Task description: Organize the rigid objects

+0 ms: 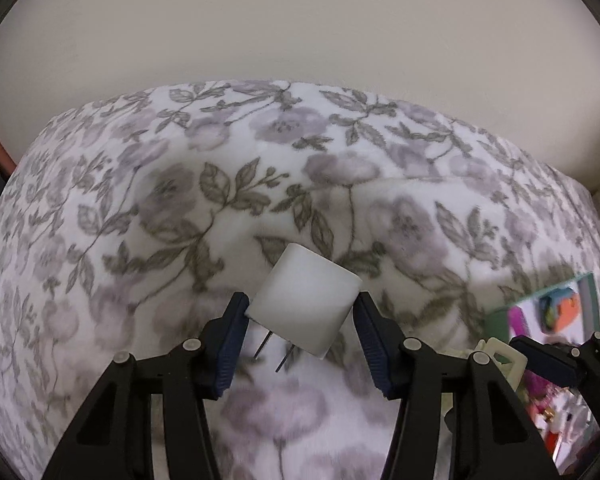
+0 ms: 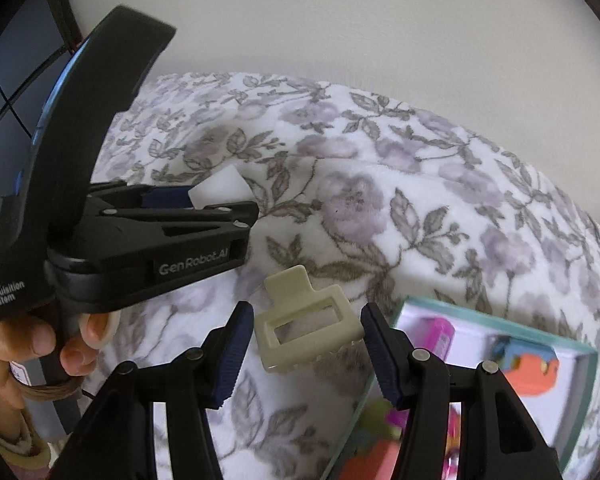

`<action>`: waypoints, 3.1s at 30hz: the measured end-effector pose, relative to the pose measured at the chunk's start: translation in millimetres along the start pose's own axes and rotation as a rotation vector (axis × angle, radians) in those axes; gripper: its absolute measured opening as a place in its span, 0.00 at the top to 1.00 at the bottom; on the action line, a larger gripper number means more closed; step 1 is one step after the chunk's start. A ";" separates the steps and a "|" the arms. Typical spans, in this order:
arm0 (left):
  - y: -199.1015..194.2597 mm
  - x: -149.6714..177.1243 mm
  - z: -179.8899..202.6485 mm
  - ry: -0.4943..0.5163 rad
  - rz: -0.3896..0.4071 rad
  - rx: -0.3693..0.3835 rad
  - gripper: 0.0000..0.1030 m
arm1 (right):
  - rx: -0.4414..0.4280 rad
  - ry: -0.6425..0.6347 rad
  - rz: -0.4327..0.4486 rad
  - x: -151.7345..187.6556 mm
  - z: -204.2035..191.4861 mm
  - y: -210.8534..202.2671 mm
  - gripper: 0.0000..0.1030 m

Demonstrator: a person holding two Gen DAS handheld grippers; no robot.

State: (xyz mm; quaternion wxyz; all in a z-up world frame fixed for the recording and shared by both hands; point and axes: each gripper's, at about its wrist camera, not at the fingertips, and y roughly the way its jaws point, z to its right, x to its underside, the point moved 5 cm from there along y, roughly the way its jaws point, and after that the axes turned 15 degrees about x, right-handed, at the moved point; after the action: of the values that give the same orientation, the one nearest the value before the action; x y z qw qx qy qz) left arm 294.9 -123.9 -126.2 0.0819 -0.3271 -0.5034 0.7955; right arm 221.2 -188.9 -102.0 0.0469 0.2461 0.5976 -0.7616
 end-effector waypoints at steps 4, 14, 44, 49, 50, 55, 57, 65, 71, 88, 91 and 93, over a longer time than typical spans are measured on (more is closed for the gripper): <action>-29.2 13.2 15.4 -0.003 0.016 0.013 0.46 | 0.004 0.021 0.012 12.3 6.2 -28.2 0.43; -99.3 56.9 93.0 0.040 0.069 0.087 0.46 | 0.053 0.130 0.005 75.5 42.1 -96.1 0.43; -57.1 187.5 198.1 -0.001 -0.116 0.217 0.46 | 0.204 0.328 -0.175 215.6 126.6 -89.4 0.43; -51.9 189.6 193.2 -0.018 -0.133 0.215 0.46 | 0.197 0.346 -0.196 221.5 130.6 -81.9 0.42; -50.9 189.0 192.3 -0.022 -0.136 0.212 0.46 | 0.193 0.350 -0.200 222.5 130.9 -80.5 0.42; -48.7 191.3 190.4 -0.021 -0.144 0.207 0.45 | 0.191 0.355 -0.216 225.6 130.9 -76.4 0.42; -49.6 191.3 190.1 -0.024 -0.140 0.214 0.45 | 0.189 0.356 -0.216 225.6 131.0 -76.2 0.42; -57.7 190.3 184.7 -0.039 -0.110 0.210 0.37 | 0.194 0.363 -0.228 229.9 132.6 -73.6 0.34; -72.3 190.7 160.9 -0.046 -0.058 0.093 0.20 | 0.198 0.382 -0.217 231.8 134.6 -78.0 0.21; -91.1 203.3 114.9 -0.088 -0.036 -0.081 0.09 | 0.242 0.337 -0.135 224.0 113.7 -105.5 0.03; -94.8 207.4 115.8 -0.079 -0.046 -0.095 0.09 | 0.239 0.329 -0.126 223.2 109.3 -110.5 0.03; -97.1 209.2 116.2 -0.077 -0.048 -0.093 0.09 | 0.243 0.324 -0.122 223.1 107.0 -112.4 0.03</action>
State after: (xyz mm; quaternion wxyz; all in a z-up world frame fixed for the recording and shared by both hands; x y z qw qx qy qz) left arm 43.9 -68.0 -102.4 0.0661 -0.2874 -0.5504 0.7811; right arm -49.2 -207.5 -80.8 -0.1261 0.3324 0.5151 -0.7799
